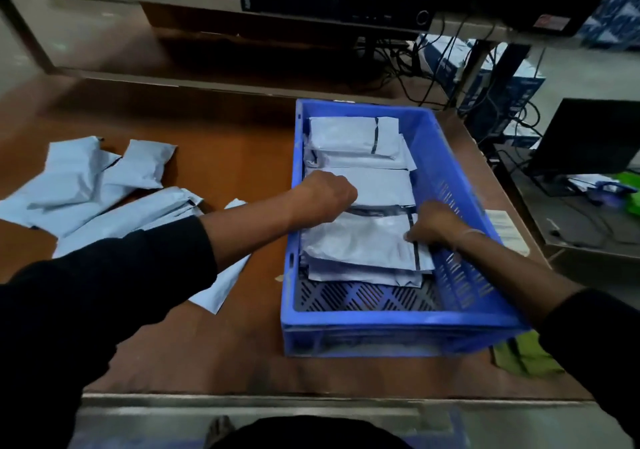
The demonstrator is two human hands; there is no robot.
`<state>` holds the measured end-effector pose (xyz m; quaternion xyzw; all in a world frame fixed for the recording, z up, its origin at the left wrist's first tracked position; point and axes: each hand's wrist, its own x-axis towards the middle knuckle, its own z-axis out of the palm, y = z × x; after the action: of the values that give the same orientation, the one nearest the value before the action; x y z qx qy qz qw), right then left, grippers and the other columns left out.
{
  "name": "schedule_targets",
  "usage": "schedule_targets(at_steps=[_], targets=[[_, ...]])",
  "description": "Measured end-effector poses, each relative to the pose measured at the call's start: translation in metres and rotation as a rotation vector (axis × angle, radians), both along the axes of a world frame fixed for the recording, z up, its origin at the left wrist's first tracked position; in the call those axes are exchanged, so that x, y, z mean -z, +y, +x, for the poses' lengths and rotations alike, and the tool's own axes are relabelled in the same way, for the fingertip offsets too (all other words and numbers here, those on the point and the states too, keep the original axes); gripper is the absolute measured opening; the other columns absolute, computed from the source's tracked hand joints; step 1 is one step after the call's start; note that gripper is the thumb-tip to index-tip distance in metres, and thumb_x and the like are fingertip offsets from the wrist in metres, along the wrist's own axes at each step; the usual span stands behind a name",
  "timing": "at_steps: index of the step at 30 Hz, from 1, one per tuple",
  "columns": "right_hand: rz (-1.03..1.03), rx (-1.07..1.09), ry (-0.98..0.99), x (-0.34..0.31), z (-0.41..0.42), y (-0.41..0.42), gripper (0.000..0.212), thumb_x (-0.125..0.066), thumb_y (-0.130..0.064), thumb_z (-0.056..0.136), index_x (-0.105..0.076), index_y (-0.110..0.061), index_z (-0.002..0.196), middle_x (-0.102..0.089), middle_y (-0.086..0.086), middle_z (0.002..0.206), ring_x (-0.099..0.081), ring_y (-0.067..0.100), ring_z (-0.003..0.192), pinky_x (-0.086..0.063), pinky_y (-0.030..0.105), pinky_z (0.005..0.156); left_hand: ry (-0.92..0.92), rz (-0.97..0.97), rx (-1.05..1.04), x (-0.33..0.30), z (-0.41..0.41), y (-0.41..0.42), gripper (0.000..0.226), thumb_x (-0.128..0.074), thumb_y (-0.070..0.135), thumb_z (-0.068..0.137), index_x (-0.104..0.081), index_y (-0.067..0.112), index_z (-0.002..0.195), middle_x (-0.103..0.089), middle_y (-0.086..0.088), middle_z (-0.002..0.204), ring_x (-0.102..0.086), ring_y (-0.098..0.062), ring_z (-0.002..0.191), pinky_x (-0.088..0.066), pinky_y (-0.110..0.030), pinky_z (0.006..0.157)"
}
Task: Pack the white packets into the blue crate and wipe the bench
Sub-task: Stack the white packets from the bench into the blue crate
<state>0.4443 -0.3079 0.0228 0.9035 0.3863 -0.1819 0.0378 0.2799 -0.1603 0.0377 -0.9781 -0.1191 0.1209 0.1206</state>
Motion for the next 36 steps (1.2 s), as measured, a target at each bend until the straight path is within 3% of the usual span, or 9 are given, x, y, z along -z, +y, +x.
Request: schedule_targets(at_steps=[4,7,10,14,17,21,24,29,36], targets=[[0.005,0.002,-0.036,0.019,0.007,-0.001,0.032,-0.070,-0.019,0.087,-0.066,0.006,0.106,-0.064,0.023,0.118,-0.067,0.035,0.105,-0.052,0.031,0.078,0.006,-0.024,0.000,0.003,0.000,-0.010,0.020,-0.055,0.007,0.098,-0.057,0.010,0.117,-0.063,-0.012,0.115,-0.063,-0.033,0.099,-0.040,-0.037,0.068],[0.000,-0.039,-0.110,0.027,0.006,-0.002,0.044,-0.068,-0.026,0.089,-0.060,0.006,0.118,-0.057,0.023,0.125,-0.064,0.035,0.109,-0.052,0.032,0.082,0.173,-0.224,0.000,0.003,0.004,-0.022,0.052,-0.067,0.039,0.097,-0.051,0.016,0.141,-0.056,-0.007,0.137,-0.058,-0.030,0.122,-0.050,-0.041,0.091],[0.029,-0.112,-0.212,0.032,0.004,-0.005,0.049,-0.067,-0.025,0.087,-0.052,0.005,0.124,-0.057,0.019,0.120,-0.064,0.034,0.104,-0.048,0.033,0.070,0.379,-0.287,0.007,0.014,0.009,-0.031,0.065,-0.061,0.056,0.096,-0.051,0.017,0.146,-0.060,-0.006,0.139,-0.058,-0.031,0.124,-0.047,-0.039,0.092],[0.012,-0.341,-0.317,0.022,-0.002,-0.011,0.042,-0.067,-0.017,0.088,-0.049,-0.006,0.125,-0.056,0.016,0.123,-0.062,0.034,0.106,-0.044,0.034,0.072,0.505,-0.242,-0.011,0.025,0.010,-0.037,0.069,-0.054,0.061,0.098,-0.044,0.019,0.152,-0.056,-0.006,0.145,-0.057,-0.032,0.126,-0.042,-0.036,0.084],[-0.110,-0.527,-0.139,0.025,-0.006,-0.013,0.059,-0.076,-0.014,0.080,-0.048,-0.013,0.132,-0.041,0.014,0.134,-0.056,0.035,0.111,-0.046,0.033,0.081,0.524,-0.234,-0.017,0.024,0.009,-0.040,0.075,-0.053,0.062,0.098,-0.035,0.021,0.158,-0.051,-0.006,0.150,-0.054,-0.031,0.130,-0.042,-0.037,0.088],[-0.262,-0.540,-0.027,0.036,-0.006,-0.013,0.081,-0.080,-0.006,0.075,-0.037,-0.017,0.143,-0.033,0.013,0.140,-0.053,0.037,0.114,-0.050,0.039,0.089,0.544,-0.228,-0.014,0.018,0.009,-0.044,0.086,-0.053,0.060,0.099,-0.016,0.017,0.164,-0.041,-0.010,0.159,-0.048,-0.032,0.136,-0.036,-0.033,0.086],[-0.263,-0.541,-0.006,0.029,-0.006,-0.009,0.084,-0.081,-0.007,0.074,-0.037,-0.018,0.145,-0.036,0.014,0.139,-0.053,0.037,0.119,-0.049,0.040,0.096,0.549,-0.238,0.006,0.015,0.008,-0.043,0.083,-0.053,0.060,0.099,-0.023,0.016,0.162,-0.044,-0.010,0.157,-0.050,-0.032,0.134,-0.037,-0.033,0.086],[-0.219,-0.489,0.034,-0.005,-0.011,-0.005,0.081,-0.082,-0.012,0.078,-0.042,-0.020,0.148,-0.045,0.008,0.148,-0.051,0.028,0.129,-0.043,0.029,0.100,0.257,-0.293,0.064,-0.002,-0.007,-0.034,0.070,-0.058,0.055,0.098,-0.038,0.019,0.155,-0.049,-0.006,0.152,-0.052,-0.030,0.133,-0.048,-0.044,0.102],[0.284,-0.433,0.229,-0.066,-0.038,0.022,0.049,-0.077,-0.010,0.084,-0.061,-0.025,0.128,-0.068,-0.008,0.121,-0.070,0.012,0.092,-0.053,0.020,0.076,-0.451,-0.626,-0.040,-0.034,-0.082,0.009,0.058,-0.061,0.048,0.099,-0.049,0.023,0.150,-0.054,0.004,0.151,-0.051,-0.015,0.137,-0.041,-0.029,0.109]])
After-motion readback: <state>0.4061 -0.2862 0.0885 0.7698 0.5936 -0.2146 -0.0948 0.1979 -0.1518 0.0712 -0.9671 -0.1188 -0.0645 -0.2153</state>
